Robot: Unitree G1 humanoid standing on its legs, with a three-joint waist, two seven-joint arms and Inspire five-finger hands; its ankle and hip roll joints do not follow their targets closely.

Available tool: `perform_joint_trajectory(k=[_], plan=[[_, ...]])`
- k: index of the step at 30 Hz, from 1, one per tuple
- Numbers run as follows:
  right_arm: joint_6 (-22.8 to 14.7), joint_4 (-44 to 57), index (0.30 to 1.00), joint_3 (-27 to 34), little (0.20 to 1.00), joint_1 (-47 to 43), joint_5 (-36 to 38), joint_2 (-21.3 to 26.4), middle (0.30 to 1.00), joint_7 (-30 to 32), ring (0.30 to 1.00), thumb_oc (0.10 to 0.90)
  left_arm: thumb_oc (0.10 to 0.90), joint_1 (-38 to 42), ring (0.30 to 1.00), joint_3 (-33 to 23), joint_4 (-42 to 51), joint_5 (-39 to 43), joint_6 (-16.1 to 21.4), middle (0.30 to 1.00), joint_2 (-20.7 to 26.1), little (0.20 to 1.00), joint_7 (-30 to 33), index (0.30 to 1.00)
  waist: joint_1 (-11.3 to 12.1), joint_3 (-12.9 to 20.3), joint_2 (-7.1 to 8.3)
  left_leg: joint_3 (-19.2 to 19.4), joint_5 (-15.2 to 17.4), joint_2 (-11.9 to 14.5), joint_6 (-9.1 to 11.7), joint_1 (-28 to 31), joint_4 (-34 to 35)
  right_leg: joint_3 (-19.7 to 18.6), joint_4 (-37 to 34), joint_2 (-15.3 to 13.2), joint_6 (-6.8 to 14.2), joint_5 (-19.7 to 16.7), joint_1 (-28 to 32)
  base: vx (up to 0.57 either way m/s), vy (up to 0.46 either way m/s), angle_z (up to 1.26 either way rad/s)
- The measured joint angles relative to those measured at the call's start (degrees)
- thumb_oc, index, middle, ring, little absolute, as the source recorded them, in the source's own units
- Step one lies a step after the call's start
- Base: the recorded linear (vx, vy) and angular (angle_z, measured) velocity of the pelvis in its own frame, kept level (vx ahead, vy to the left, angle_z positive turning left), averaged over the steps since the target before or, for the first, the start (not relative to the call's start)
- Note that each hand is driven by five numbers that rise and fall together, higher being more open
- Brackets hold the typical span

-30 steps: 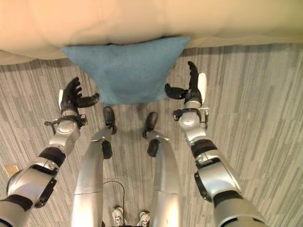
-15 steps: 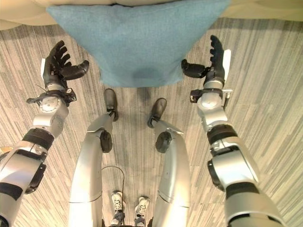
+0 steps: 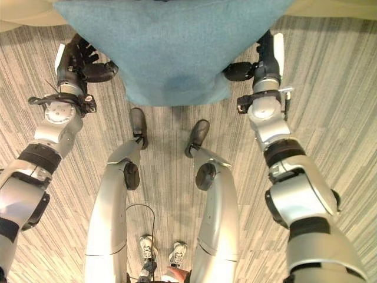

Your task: Pick up all the scattered cushions and arrange them neatly on the sofa.

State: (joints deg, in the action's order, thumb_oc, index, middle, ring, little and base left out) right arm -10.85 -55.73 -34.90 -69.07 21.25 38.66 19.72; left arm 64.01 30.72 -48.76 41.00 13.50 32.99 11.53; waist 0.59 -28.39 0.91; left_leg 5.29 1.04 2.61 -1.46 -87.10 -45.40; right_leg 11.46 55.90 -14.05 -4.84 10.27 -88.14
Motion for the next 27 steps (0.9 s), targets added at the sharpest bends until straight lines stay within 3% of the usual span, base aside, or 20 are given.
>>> perform_joint_trajectory(k=[6, 11, 12, 13, 14, 15, 27], plan=[[1.78, -0.42, 0.900, -7.53, 0.900, -2.82, -5.03, 1.92, 0.900, -2.33, 0.900, 0.800, 0.800, -0.76, 0.900, 2.40, 2.38, 0.64, -0.13, 0.900, -0.31, 0.900, -0.82, 0.900, 0.00, 0.00, 0.00, 0.14, -0.07, -0.48, 0.01, 0.16, 0.40, -0.42, -0.02, -0.02, 0.26, -0.02, -0.15, 0.00, 0.000, 0.00], [4.41, -1.97, 0.900, -11.02, 0.900, -4.63, -7.67, 0.27, 0.900, -3.39, 0.900, 0.800, 0.800, -0.73, 0.900, 3.04, 1.74, 2.39, -1.12, 0.900, -2.31, 0.900, -0.81, 0.900, 0.00, 0.01, -0.01, 0.33, -0.20, -0.54, 0.01, 1.57, 0.58, -0.58, -0.01, 0.01, 0.28, -0.08, 1.02, 0.00, 0.000, 0.00], [4.72, -1.97, 0.761, -11.91, 0.761, -4.84, -8.07, 0.01, 0.761, -3.40, 0.761, 0.707, 0.800, -0.73, 0.900, 3.32, 1.74, 2.48, -1.24, 0.900, -2.54, 0.900, -0.81, 0.900, 0.00, 0.01, -0.01, 0.33, -0.21, -0.54, 0.02, 1.80, 0.62, -0.59, -0.01, 0.01, 0.28, -0.08, 1.25, 0.00, 0.000, 0.00], [4.76, -1.99, 0.415, -11.98, 0.415, -4.81, -8.80, -0.06, 0.415, -3.58, 0.415, 0.477, 0.547, -0.78, 0.521, 3.55, 1.73, 2.62, -1.28, 0.521, -2.47, 0.521, -0.81, 0.521, 0.06, 0.14, -0.06, 0.33, -0.22, -0.54, 0.04, 1.84, 0.68, -0.60, -0.02, 0.01, 0.28, -0.08, 1.28, 0.00, 0.000, 0.00], [4.92, -2.01, 0.300, -11.93, 0.300, -4.91, -8.90, -0.12, 0.300, -3.58, 0.300, 0.400, 0.471, -0.75, 0.406, 3.64, 1.72, 2.91, -1.32, 0.406, -2.52, 0.406, -0.82, 0.406, 0.05, 0.15, -0.07, 0.31, -0.26, -0.52, 0.04, 1.84, 0.79, -0.58, -0.03, 0.01, 0.29, -0.07, 1.28, 0.00, 0.000, 0.00], [4.99, -2.01, 0.300, -11.89, 0.300, -4.98, -8.93, -0.17, 0.300, -3.58, 0.300, 0.400, 0.400, -0.66, 0.300, 3.66, 1.72, 2.98, -1.33, 0.300, -2.36, 0.300, -0.82, 0.300, 0.01, 0.14, -0.07, 0.31, -0.29, -0.52, 0.04, 1.84, 0.80, -0.58, -0.06, 0.02, 0.29, -0.07, 1.26, 0.00, 0.000, 0.00], [5.45, -2.04, 0.300, -8.09, 0.300, -4.08, -8.87, -3.11, 0.300, -3.15, 0.300, 0.400, 0.400, -1.94, 0.300, 0.08, 1.52, 5.13, -1.37, 0.300, -2.27, 0.300, 0.52, 0.300, 0.13, 0.15, -0.07, 0.46, -0.47, -0.34, 0.15, 3.57, 1.15, -0.77, -0.16, 0.09, 0.20, -0.18, 2.64, 0.00, 0.000, 0.00]])
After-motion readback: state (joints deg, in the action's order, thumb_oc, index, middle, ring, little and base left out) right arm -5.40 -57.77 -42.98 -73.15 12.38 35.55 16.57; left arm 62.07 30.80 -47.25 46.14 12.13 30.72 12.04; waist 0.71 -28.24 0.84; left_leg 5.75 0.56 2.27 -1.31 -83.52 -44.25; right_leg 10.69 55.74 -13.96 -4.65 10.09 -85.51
